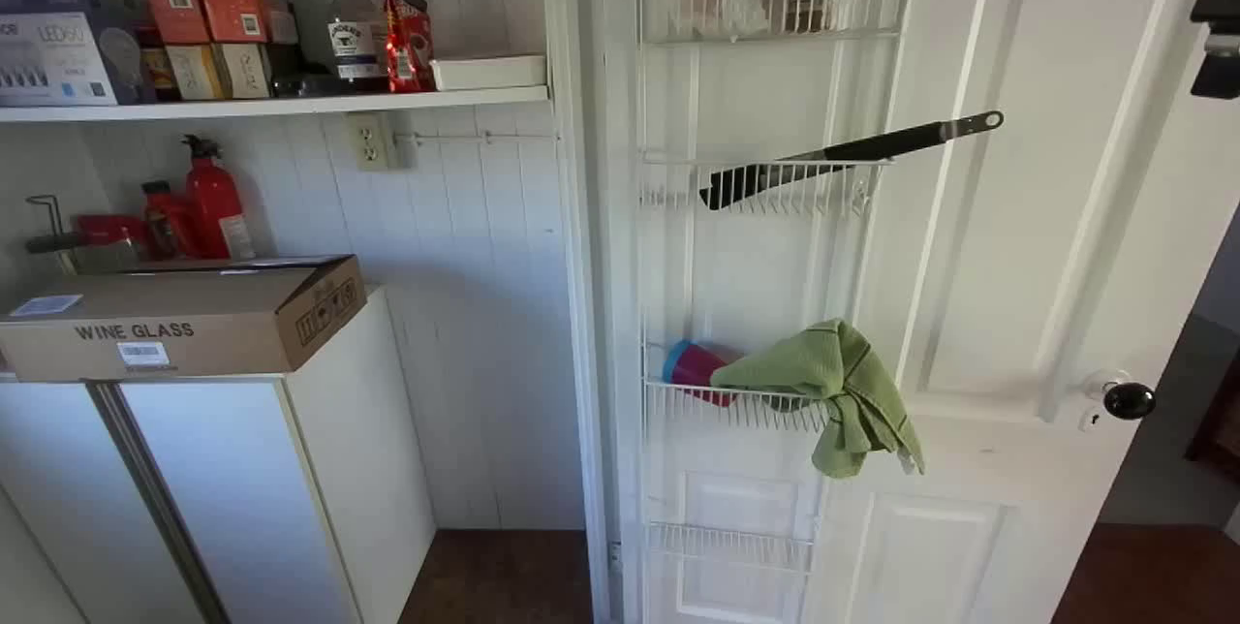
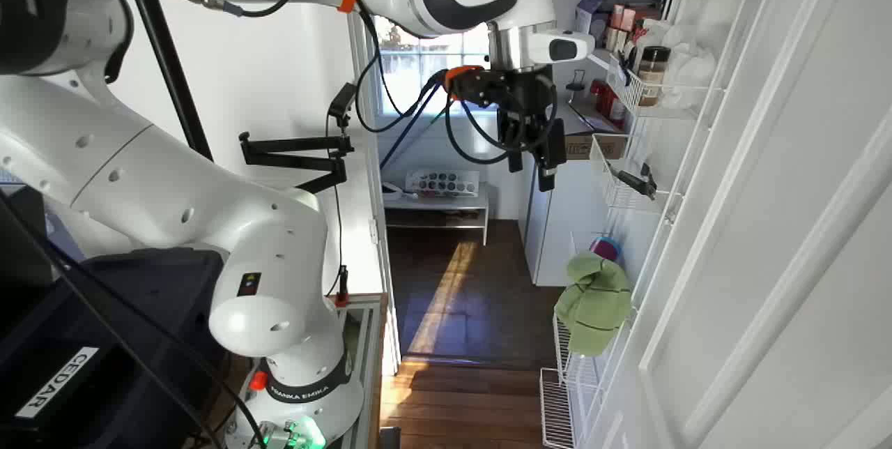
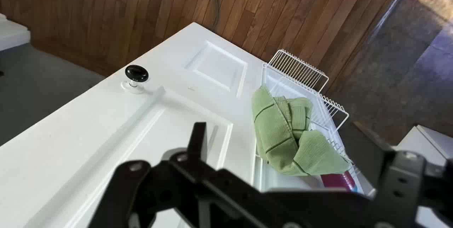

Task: Hang the black and silver tongs through the spaces of the rack

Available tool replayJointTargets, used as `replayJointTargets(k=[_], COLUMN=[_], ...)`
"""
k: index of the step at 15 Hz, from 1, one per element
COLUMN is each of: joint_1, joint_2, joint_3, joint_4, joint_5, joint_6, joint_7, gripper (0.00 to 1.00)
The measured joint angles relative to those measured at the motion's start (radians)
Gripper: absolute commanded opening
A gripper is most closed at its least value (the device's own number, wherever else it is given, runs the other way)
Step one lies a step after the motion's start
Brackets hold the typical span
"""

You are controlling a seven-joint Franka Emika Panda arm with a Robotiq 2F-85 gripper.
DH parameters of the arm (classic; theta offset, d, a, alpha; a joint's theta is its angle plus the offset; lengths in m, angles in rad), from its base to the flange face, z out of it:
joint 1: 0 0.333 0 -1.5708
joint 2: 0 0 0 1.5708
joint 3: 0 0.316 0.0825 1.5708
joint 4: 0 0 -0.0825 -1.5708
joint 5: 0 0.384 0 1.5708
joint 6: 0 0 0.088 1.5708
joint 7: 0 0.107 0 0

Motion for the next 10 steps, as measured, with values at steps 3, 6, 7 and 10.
replayJointTargets(k=[3,6,7,10], joint_1=[0.0,-0.001,-0.002,-0.023], joint_2=[0.0,0.004,0.016,0.101], joint_3=[0.0,-0.006,-0.021,-0.114], joint_4=[0.0,0.001,0.003,0.014], joint_5=[0.0,0.007,0.019,0.063], joint_6=[0.0,0.0,0.0,0.048], joint_7=[0.0,0.008,0.025,0.03], gripper=[1.0,1.0,1.0,1.0])
